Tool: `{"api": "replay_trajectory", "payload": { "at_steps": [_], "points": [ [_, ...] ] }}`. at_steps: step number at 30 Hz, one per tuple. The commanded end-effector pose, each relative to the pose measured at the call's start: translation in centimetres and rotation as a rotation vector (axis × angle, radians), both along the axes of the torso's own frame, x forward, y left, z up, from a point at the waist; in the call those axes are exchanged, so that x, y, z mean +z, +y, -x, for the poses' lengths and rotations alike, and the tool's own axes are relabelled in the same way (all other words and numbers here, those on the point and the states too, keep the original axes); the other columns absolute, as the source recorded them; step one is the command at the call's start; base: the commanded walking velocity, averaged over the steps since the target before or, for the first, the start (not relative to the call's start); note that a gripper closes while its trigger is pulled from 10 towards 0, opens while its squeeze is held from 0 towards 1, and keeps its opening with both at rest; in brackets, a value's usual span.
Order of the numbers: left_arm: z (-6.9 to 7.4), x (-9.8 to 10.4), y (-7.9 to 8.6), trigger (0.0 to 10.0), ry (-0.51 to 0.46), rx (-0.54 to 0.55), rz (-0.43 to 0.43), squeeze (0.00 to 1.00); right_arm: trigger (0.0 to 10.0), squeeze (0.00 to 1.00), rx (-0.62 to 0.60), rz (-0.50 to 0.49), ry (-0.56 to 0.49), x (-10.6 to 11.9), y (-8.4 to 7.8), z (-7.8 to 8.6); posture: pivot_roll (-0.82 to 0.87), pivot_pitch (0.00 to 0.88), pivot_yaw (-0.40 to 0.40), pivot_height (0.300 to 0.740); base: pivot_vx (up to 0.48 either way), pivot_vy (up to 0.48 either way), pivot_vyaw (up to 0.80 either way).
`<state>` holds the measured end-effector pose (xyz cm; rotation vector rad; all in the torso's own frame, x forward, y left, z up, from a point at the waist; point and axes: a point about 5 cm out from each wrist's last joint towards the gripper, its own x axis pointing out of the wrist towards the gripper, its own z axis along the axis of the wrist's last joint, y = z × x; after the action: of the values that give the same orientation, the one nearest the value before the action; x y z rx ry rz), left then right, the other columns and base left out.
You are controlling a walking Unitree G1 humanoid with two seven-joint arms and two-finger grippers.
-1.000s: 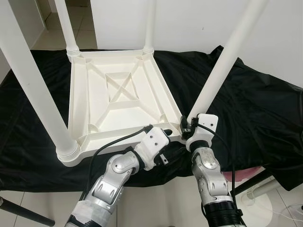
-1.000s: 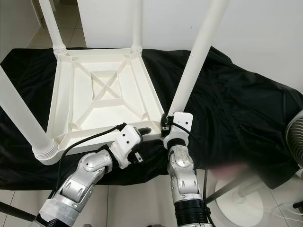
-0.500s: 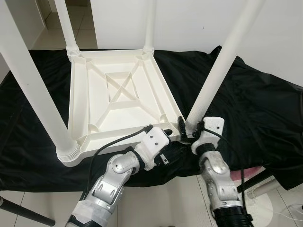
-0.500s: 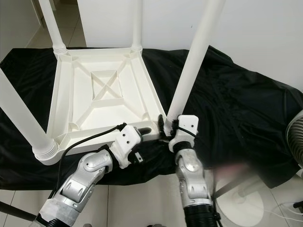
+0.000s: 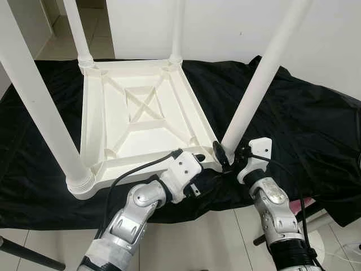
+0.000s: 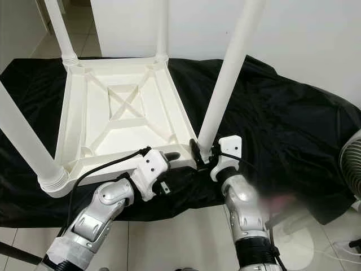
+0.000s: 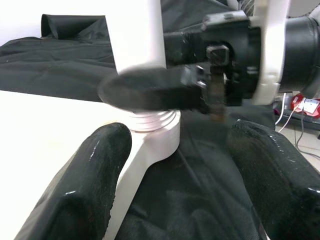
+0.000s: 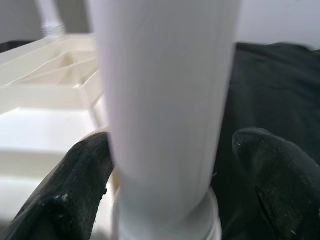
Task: Building children table
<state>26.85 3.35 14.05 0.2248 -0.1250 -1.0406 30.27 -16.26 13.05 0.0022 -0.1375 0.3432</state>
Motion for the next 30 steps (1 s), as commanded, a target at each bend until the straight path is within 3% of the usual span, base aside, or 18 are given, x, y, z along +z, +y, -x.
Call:
{"api": "replay_trajectory", "payload": {
  "at_steps": [1,17,18,20,21,22,30],
  "points": [
    [-0.3,-0.1,0.1,10.0,-0.002,0.031,-0.001,0.0,10.0,0.0,0.027,-0.009,-0.001,0.0,-0.3,-0.1,-0.06,0.059,-0.051,0.74,0.0,0.0,0.0],
    [-0.5,0.0,0.7,10.0,-0.017,0.032,-0.022,0.0,10.0,0.0,0.221,0.123,-0.005,0.5,-0.5,-2.1,-0.05,0.052,-0.058,0.74,0.0,0.0,0.0],
    [-0.5,0.0,0.6,10.0,-0.019,0.031,-0.023,0.0,8.5,0.0,0.227,0.128,-0.003,0.5,-0.5,-2.2,-0.05,0.05,-0.063,0.74,0.0,0.0,0.0],
    [-0.4,0.0,0.5,10.0,-0.02,0.03,-0.023,0.0,8.5,0.0,0.231,0.132,-0.002,0.5,-0.5,-2.3,-0.05,0.05,-0.063,0.74,0.0,0.0,0.0],
    [-0.3,0.0,0.4,10.0,-0.021,0.029,-0.023,0.0,2.3,0.0,0.232,0.132,-0.003,0.5,-0.5,-2.4,-0.04,0.05,-0.067,0.74,0.0,0.0,0.0],
    [-0.2,-0.1,0.3,10.0,-0.021,0.029,-0.023,0.0,0.0,0.0,0.233,0.125,-0.003,0.5,-0.5,-2.5,-0.04,0.05,-0.069,0.74,0.0,0.0,0.0],
    [0.0,-0.2,0.2,10.0,-0.017,0.029,-0.023,0.0,0.0,0.0,0.237,0.112,0.006,-0.1,-0.7,-2.2,-0.04,0.051,-0.072,0.74,0.0,0.0,0.0]
  ]
}}
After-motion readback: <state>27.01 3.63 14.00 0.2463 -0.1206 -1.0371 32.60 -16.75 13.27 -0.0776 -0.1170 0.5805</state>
